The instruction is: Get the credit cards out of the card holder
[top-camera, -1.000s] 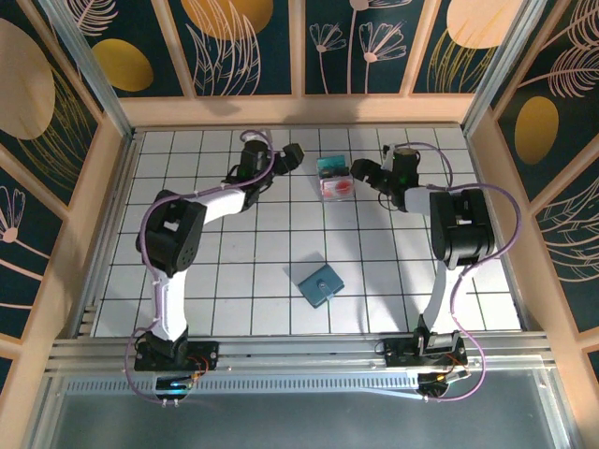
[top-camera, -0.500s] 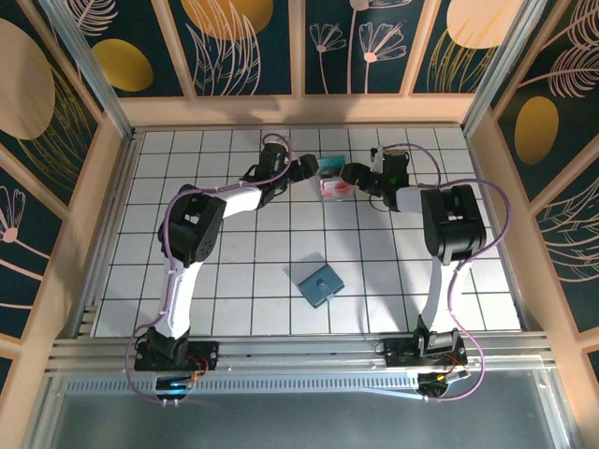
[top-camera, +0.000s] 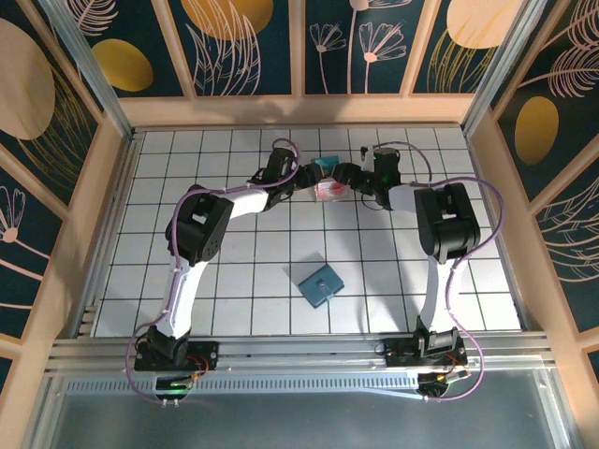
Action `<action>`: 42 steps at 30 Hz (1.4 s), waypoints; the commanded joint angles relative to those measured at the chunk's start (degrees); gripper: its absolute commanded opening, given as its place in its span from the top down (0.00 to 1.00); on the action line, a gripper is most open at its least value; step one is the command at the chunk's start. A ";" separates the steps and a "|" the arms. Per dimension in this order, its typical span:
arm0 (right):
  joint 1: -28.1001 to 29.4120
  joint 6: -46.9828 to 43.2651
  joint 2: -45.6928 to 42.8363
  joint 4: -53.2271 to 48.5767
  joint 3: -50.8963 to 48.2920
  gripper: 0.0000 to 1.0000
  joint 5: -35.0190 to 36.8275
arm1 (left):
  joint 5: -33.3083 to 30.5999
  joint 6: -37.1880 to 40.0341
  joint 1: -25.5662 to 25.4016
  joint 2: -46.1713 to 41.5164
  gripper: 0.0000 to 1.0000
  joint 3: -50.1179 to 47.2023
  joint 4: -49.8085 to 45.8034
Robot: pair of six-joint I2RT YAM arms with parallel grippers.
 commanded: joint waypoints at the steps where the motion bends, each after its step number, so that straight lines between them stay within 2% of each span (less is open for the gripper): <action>1: 1.64 0.80 1.45 -0.34 1.51 0.37 -1.79 | 0.80 -0.28 -0.39 -1.06 0.50 -2.65 0.78; 16: 7.17 7.31 -2.84 2.99 -4.16 0.40 -0.46 | -5.76 -1.04 -0.39 -12.79 0.48 -18.01 4.66; 23: 9.51 11.52 -4.72 6.03 -7.96 0.40 0.58 | -7.27 -0.82 -0.38 -13.40 0.45 -18.30 3.53; 35: 10.55 11.24 -6.27 3.35 -8.47 0.39 4.80 | -10.21 0.29 -0.25 -16.08 0.43 -19.63 2.26; 42: 9.38 8.25 -10.32 -2.09 -8.39 0.29 9.42 | -12.22 1.67 -0.30 -21.02 0.34 -21.66 1.04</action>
